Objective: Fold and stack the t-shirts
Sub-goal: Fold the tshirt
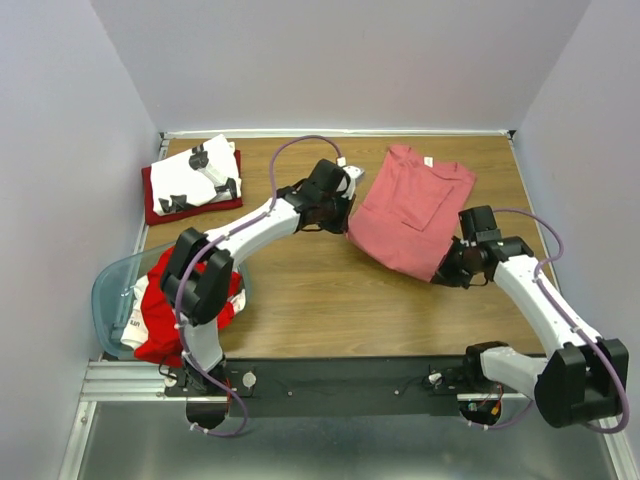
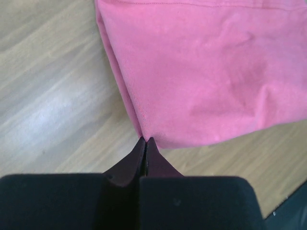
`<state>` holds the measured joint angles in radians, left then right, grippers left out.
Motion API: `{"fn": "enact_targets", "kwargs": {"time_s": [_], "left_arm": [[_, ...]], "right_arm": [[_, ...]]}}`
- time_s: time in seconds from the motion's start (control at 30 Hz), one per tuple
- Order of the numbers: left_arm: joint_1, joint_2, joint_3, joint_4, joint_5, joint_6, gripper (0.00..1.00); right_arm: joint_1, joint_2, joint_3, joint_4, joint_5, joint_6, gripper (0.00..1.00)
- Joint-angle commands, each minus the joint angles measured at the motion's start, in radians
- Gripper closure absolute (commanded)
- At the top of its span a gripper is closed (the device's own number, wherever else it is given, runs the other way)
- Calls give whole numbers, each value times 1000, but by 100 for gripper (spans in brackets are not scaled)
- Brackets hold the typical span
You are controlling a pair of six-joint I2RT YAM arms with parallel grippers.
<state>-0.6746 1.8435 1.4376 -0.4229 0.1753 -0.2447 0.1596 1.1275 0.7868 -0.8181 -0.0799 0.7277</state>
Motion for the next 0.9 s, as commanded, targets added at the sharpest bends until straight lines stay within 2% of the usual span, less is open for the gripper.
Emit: {"fn": "enact_targets", "kwargs": {"time_s": [0.0, 0.4, 0.6, 0.73, 0.87], "left_arm": [[-2, -122, -126, -51, 50, 9, 100], [-3, -423, -351, -148, 153, -73, 100], [-52, -515, -367, -224, 202, -152, 100], [-71, -587, -385, -260, 222, -202, 100], [-69, -621, -382, -243, 208, -241, 100]], "right_arm": [[1, -64, 51, -208, -66, -14, 99], [4, -207, 84, -374, -245, -25, 99], [4, -255, 129, -469, -323, -30, 99], [3, -271, 172, -567, -305, -56, 99], [3, -298, 173, -556, -328, -33, 99]]}}
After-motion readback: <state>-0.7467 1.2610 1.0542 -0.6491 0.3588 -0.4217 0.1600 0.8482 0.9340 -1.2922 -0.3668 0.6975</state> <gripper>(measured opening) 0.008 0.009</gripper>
